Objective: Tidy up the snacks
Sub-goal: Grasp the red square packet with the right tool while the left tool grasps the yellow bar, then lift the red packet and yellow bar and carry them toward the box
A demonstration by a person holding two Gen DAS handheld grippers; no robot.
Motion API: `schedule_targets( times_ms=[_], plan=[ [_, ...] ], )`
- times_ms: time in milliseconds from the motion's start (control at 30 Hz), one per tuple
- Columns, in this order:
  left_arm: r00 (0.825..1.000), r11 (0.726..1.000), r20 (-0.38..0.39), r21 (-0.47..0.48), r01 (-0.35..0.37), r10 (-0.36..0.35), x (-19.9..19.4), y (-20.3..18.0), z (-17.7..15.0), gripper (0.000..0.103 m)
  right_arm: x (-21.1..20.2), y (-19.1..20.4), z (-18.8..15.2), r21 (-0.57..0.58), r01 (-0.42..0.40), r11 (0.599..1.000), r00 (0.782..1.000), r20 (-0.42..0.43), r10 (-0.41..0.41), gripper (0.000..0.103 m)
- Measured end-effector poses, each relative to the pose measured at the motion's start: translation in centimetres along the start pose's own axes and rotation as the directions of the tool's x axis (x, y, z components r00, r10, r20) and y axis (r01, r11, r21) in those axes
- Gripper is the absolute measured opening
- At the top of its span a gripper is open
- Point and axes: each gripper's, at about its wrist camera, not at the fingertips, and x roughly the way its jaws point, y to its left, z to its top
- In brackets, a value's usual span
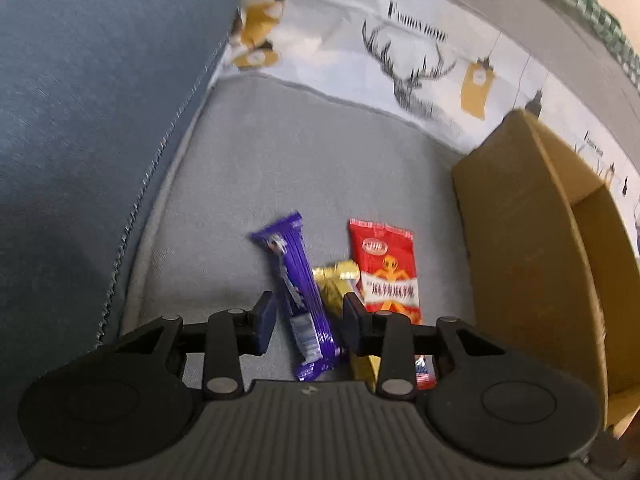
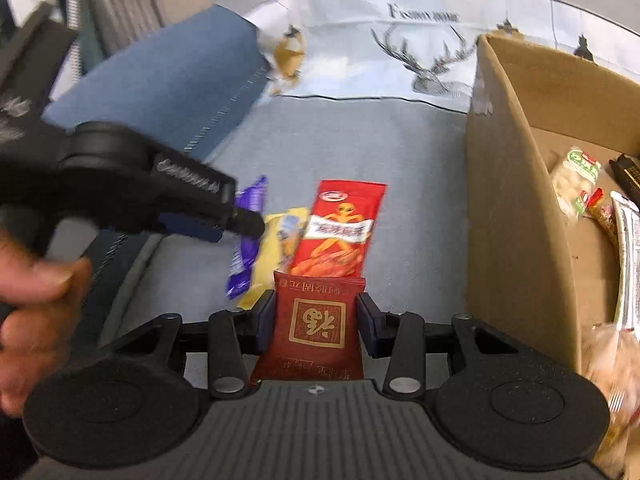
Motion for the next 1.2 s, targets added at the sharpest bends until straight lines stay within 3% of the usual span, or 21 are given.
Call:
schedule_targets(
  times_ms=[100,200,300,467,500,600,967,1200],
  plan=[
    [0.997,0.997,0.002,0.001,0.072,-0.072,-0.3,-0.4,-0.2,0.04,-0.6,0.5,-1.1,-0.006,-0.031,1.0,1.0,0.002,0.031,0.044],
    [0.994,0.991,-0.019,0.072,0.11,-0.109,0.1,-2.0,-0.3,0.04,-0.3,0.6,-2.5,-0.045,-0.019,0.999,1.0,-0.011,0.019,0.044],
    [0.994,0.988,-0.076,0.123,0.091,-0.082,1.6,-3.3,-0.6,0.039,-0.1,0.2,-2.6,-0.043,-0.03,0.999,0.999,-0.031,0.028,0.045],
    [0.99,0.981,-0.133,0.192,-0.018,0.045,4.2,-4.2,-1.0,0.038,0.7,0.1,-2.8,-0.08,-0.03,0.996,0.998,-0.062,0.025,0.046],
    [0.989,0.98,-0.139,0.199,-0.025,0.053,4.5,-4.2,-1.0,0.029,0.9,0.1,-2.9,-0.087,-0.029,0.996,0.997,-0.068,0.023,0.049],
    [0.992,0.982,-0.125,0.188,-0.011,0.035,4.2,-3.9,-0.8,0.012,1.3,0.0,-3.0,-0.091,-0.023,0.996,0.997,-0.082,0.016,0.049],
    [0.996,0.992,-0.09,0.128,0.004,0.007,2.1,-2.3,-0.8,0.012,1.1,0.2,-2.8,-0.132,-0.036,0.991,0.998,-0.048,0.03,0.045],
    [0.982,0.983,-0.184,0.181,0.003,0.031,3.8,-3.0,-1.3,0.012,2.0,0.4,-3.1,-0.146,-0.038,0.989,0.996,-0.084,0.025,0.046]
  ],
)
